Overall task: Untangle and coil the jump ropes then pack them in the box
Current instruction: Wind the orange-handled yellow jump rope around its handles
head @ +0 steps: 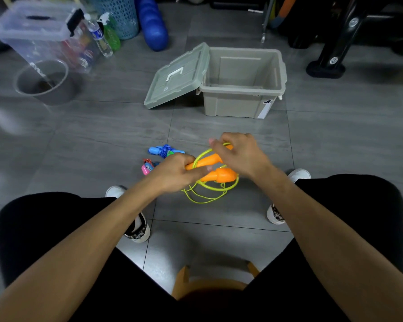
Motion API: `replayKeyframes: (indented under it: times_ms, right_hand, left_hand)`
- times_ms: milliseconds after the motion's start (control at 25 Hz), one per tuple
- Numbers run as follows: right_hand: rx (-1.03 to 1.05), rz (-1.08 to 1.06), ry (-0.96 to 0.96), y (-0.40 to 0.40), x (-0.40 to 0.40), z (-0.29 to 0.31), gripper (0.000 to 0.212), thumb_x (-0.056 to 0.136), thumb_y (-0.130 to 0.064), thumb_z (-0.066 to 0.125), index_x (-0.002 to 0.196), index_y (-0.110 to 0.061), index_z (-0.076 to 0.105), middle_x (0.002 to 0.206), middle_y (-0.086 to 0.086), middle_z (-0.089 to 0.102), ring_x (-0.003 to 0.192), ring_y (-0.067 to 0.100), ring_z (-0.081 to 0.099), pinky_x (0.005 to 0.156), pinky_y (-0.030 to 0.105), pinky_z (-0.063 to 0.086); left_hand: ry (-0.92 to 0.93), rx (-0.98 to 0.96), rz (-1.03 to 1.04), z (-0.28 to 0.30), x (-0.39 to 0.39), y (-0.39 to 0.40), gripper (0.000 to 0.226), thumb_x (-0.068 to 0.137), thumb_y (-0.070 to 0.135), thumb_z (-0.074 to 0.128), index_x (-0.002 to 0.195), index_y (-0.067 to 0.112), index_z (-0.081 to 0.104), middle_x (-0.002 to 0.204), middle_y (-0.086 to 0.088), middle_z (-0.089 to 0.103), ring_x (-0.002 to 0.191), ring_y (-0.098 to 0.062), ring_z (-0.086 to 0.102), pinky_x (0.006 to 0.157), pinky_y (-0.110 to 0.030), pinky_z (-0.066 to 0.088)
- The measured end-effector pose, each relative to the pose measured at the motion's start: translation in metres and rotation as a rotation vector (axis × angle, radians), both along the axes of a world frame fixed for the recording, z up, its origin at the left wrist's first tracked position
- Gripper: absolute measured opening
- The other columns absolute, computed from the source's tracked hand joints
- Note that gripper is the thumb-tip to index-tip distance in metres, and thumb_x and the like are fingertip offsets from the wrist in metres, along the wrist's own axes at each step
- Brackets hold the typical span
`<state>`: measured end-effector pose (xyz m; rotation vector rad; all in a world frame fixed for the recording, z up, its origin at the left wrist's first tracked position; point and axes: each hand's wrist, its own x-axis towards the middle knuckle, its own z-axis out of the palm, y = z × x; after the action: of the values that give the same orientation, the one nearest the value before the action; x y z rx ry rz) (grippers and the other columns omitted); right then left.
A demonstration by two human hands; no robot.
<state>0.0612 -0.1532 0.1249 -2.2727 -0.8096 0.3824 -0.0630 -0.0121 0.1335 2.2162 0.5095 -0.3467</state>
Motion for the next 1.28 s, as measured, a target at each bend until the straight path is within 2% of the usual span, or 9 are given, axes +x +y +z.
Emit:
replayKeyframes:
  times_ms: [120,240,440,600,720,920,1000,1080,1280]
  right_hand:
    - [-0.169,0.141,-0.081,-0.009,0.008,0.001,0.047,0.086,-0.062,0.049,0.062,-0.021,0.050,0.056,-0.005,0.047,0.068,0.019,0.050,0.065,0.031,0.043]
    - [-0.191,0.101,-0.122,-0.012,0.011,0.004,0.053,0.079,-0.068,0.053,0.070,-0.015,0.056,0.060,-0.004,0.052,0.071,0.021,0.055,0.064,0.031,0.045]
    - [-0.145,-0.024,-0.235,-0.020,0.014,0.013,0.045,0.079,-0.058,0.063,0.075,-0.015,0.054,0.073,0.000,0.059,0.075,0.022,0.053,0.063,0.030,0.040]
    - [-0.317,0.048,-0.014,-0.027,0.016,0.010,0.029,0.081,-0.044,0.064,0.077,-0.016,0.057,0.074,-0.004,0.057,0.081,0.020,0.057,0.066,0.028,0.041]
    - [-0.648,0.237,0.084,-0.032,0.016,-0.007,0.035,0.083,-0.044,0.063,0.103,-0.015,0.059,0.101,0.004,0.060,0.098,0.024,0.056,0.077,0.029,0.044]
    - [-0.089,0.161,0.192,-0.012,0.013,-0.007,0.080,0.081,-0.041,0.070,0.145,-0.015,0.030,0.147,0.003,0.035,0.136,0.016,0.033,0.110,0.024,0.025]
    - [0.042,0.178,0.260,-0.003,0.012,-0.006,0.058,0.081,-0.036,0.071,0.131,-0.020,0.048,0.133,-0.003,0.052,0.124,0.010,0.047,0.107,0.030,0.035]
    - [0.161,0.148,0.352,0.000,0.010,-0.003,0.013,0.084,-0.018,0.068,0.093,-0.022,0.060,0.090,-0.006,0.062,0.084,0.007,0.057,0.079,0.029,0.046]
    - [0.280,-0.029,0.568,0.003,0.013,0.006,0.010,0.091,-0.015,0.059,0.083,-0.008,0.060,0.059,0.000,0.049,0.050,0.009,0.044,0.051,0.020,0.040]
  left_hand:
    - [0.008,0.088,0.000,-0.009,-0.003,0.008,0.044,0.077,0.055,0.071,0.083,0.012,0.065,0.071,-0.009,0.068,0.060,-0.019,0.065,0.060,-0.039,0.054]
    - [0.105,0.192,-0.118,-0.017,-0.003,0.000,0.066,0.048,0.067,0.080,0.092,0.022,0.061,0.086,0.001,0.067,0.080,-0.017,0.063,0.072,-0.039,0.055]
    - [0.240,0.571,-0.059,-0.027,0.002,0.009,0.038,0.077,0.043,0.069,0.103,0.021,0.053,0.101,-0.005,0.066,0.096,-0.028,0.063,0.073,-0.033,0.047]
    - [0.281,0.059,0.239,-0.025,0.002,0.028,0.024,0.088,0.036,0.059,0.097,0.015,0.054,0.056,0.002,0.065,0.051,-0.021,0.064,0.048,-0.027,0.049]
    - [0.153,-0.281,0.356,-0.004,0.004,0.018,0.022,0.096,0.039,0.053,0.093,0.018,0.050,0.046,0.004,0.057,0.043,-0.017,0.059,0.046,-0.026,0.050]
    - [0.150,-0.475,0.242,0.011,-0.004,0.008,0.026,0.096,0.035,0.054,0.088,0.010,0.053,0.052,0.000,0.050,0.046,-0.015,0.058,0.044,-0.022,0.045]
    - [0.123,-0.492,0.218,0.009,-0.006,0.007,0.024,0.096,0.030,0.055,0.081,0.012,0.054,0.056,0.000,0.054,0.048,-0.014,0.057,0.044,-0.021,0.043]
    - [0.096,-0.500,0.204,0.009,-0.006,0.011,0.022,0.095,0.025,0.057,0.078,0.011,0.055,0.058,-0.001,0.055,0.048,-0.014,0.052,0.045,-0.024,0.040]
    - [0.048,-0.473,0.412,0.006,-0.009,0.020,0.033,0.093,0.032,0.059,0.069,0.016,0.044,0.044,0.008,0.042,0.034,-0.007,0.031,0.040,-0.020,0.022]
